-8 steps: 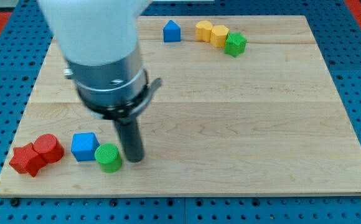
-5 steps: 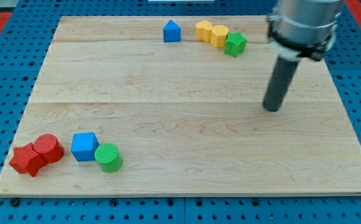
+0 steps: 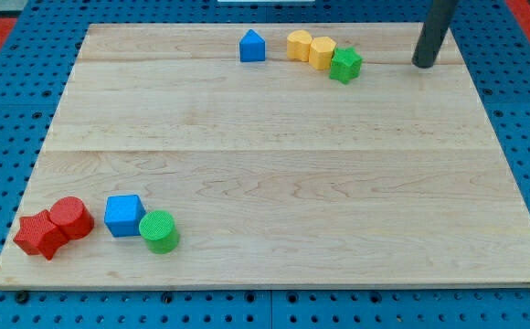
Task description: Push the green star to the green ciricle
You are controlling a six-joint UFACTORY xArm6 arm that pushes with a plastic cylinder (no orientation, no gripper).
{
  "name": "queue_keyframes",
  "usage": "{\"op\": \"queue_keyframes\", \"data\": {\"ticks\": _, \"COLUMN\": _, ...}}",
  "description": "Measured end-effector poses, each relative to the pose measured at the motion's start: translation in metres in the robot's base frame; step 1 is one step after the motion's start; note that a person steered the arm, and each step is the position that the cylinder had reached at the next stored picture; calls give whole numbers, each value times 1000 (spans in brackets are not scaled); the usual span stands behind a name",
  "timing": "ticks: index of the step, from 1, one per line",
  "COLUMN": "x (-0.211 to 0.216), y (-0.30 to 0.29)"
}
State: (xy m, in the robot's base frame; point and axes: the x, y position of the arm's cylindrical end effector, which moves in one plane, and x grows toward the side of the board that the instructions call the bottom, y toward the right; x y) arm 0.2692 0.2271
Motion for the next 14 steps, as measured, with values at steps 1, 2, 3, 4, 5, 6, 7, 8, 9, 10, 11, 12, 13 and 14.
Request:
{"op": "queue_keyframes", "data": {"ticks": 1, "x": -5, "y": 0}}
{"op": "queue_keyframes", "data": {"ticks": 2, "x": -31, "y": -10}}
{"op": "queue_keyframes", "data": {"ticks": 3, "x": -37, "y": -11}}
{"op": "queue_keyframes", "data": {"ticks": 4, "x": -37, "y": -14}}
{"op": "queue_keyframes", "data": {"ticks": 5, "x": -37, "y": -58}}
{"op": "queue_keyframes", "data": {"ticks": 6, "x": -37, "y": -82}}
{"op": "queue_keyframes", "data": {"ticks": 7, "x": -37, "y": -82}}
{"op": "queue_keyframes", "data": {"ticks": 8, "x": -14, "y": -95}}
{"op": "queue_keyframes", "data": {"ticks": 9, "x": 0, "y": -104}}
{"op": "queue_keyframes", "data": {"ticks": 10, "x": 0, "y": -104}}
{"op": "queue_keyframes", "data": {"ticks": 11, "x": 8, "y": -120}}
{"op": "queue_keyframes", "data": {"ticks": 12, "x": 23, "y": -140}}
{"op": "queue_keyframes", "data": {"ticks": 13, "x": 23, "y": -140}}
{"op": "queue_keyframes", "data": {"ticks": 14, "x": 28, "y": -140}}
